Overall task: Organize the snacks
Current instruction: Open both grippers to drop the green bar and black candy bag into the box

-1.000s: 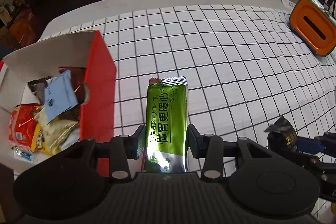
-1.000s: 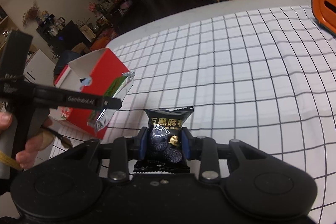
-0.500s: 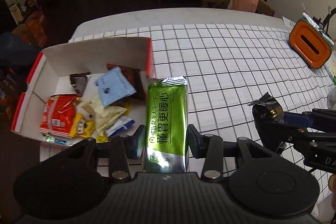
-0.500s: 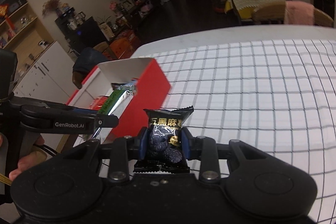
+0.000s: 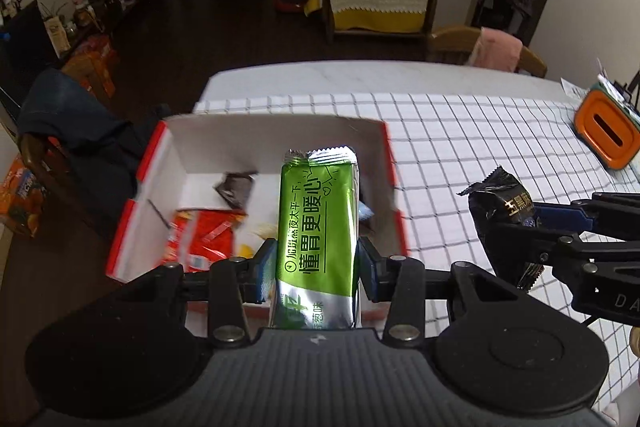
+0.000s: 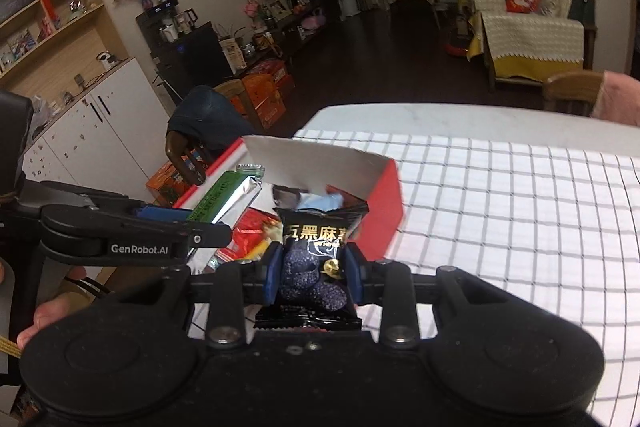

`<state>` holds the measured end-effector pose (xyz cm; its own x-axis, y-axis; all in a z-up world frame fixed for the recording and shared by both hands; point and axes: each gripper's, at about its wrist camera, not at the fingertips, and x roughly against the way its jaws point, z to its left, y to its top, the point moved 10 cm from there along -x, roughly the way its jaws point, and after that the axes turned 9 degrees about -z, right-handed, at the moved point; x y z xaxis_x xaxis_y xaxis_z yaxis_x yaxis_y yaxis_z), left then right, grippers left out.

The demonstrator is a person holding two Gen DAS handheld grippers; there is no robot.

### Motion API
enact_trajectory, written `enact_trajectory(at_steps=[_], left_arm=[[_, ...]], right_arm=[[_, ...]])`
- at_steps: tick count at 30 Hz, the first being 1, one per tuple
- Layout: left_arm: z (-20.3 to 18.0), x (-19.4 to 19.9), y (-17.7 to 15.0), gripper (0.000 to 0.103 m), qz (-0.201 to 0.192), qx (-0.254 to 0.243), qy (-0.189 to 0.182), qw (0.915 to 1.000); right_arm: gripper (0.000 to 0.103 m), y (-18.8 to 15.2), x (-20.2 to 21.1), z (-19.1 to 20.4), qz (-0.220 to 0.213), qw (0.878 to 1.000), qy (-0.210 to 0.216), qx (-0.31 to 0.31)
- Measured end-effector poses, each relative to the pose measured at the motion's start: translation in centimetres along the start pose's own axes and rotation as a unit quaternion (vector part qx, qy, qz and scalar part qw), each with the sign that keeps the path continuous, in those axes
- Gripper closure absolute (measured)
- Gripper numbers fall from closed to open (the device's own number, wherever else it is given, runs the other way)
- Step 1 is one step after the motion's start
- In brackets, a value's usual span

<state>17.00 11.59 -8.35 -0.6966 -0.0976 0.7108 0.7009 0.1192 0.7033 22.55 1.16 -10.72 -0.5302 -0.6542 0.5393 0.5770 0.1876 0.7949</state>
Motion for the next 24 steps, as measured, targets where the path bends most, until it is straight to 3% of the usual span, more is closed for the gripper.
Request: enact_trajectory(at_steps=[10, 17, 24], left_arm=[[6.9, -2.8, 2.2, 0.067, -0.005, -0.008, 0.021, 0.9997], [10.0, -5.3, 0.3, 0.067, 0.024, 0.011, 0.026, 0.9993], [11.5, -6.7, -1.7, 0.067, 0.036, 0.022, 0.024, 0.9988]], right_arm=[[0.071, 1.7, -6.2, 3.6, 0.018, 1.0, -0.008, 0.013], [0.071, -0.6, -12.3, 4.1, 0.071, 0.997, -0.039, 0.022], [0.072, -2.3, -16.0, 4.9, 0.089, 0.993, -0.061, 0.055]])
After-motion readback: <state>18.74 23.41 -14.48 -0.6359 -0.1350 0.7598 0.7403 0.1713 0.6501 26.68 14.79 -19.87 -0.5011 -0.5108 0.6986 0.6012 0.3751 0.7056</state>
